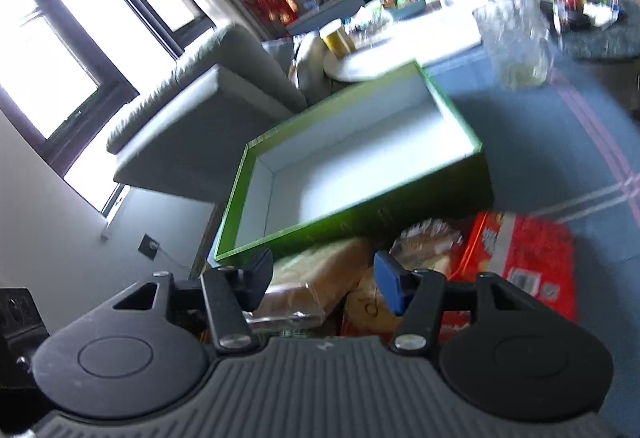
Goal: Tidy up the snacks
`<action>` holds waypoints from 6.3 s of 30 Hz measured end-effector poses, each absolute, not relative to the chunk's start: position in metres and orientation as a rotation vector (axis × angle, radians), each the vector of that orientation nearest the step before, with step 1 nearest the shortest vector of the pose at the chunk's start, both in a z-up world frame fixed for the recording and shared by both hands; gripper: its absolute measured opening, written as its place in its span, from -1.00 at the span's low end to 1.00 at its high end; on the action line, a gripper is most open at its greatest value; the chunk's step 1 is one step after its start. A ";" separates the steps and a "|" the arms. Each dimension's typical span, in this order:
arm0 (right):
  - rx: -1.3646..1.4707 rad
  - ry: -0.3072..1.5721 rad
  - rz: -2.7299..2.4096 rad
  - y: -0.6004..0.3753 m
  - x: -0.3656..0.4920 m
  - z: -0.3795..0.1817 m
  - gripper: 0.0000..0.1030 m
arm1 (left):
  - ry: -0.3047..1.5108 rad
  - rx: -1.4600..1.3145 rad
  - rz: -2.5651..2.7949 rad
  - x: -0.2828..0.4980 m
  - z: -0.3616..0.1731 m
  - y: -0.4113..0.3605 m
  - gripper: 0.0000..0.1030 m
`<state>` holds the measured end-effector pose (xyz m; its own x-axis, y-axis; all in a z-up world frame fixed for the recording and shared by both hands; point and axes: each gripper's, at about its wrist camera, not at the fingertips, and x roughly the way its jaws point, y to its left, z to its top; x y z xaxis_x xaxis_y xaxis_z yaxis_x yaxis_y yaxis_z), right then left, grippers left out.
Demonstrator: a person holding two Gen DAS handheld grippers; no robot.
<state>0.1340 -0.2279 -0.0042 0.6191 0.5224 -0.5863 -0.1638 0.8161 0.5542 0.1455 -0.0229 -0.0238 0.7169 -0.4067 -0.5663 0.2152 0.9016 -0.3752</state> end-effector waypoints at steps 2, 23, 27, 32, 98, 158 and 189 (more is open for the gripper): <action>0.501 0.841 0.420 -0.229 0.135 -0.011 0.68 | 0.705 -0.310 -0.361 0.141 -0.028 -0.020 0.39; 0.396 0.893 0.545 -0.206 0.063 -0.016 0.68 | 0.747 -0.098 -0.425 0.067 -0.041 -0.010 0.39; 0.342 0.832 0.528 -0.216 0.061 -0.006 0.68 | 0.729 -0.069 -0.346 0.056 -0.037 0.000 0.40; 0.155 0.679 0.580 -0.204 0.076 0.009 0.68 | 0.738 -0.012 -0.358 0.044 -0.028 -0.003 0.41; -0.007 0.832 0.799 -0.153 0.143 -0.014 0.69 | 0.850 -0.153 -0.259 0.055 -0.034 0.013 0.35; 0.408 0.746 0.648 -0.196 0.227 0.014 0.40 | 0.606 0.065 -0.229 0.222 0.055 -0.022 -0.02; 0.353 0.783 0.605 -0.190 0.216 0.018 0.55 | 0.698 -0.093 -0.233 0.200 0.028 0.028 0.26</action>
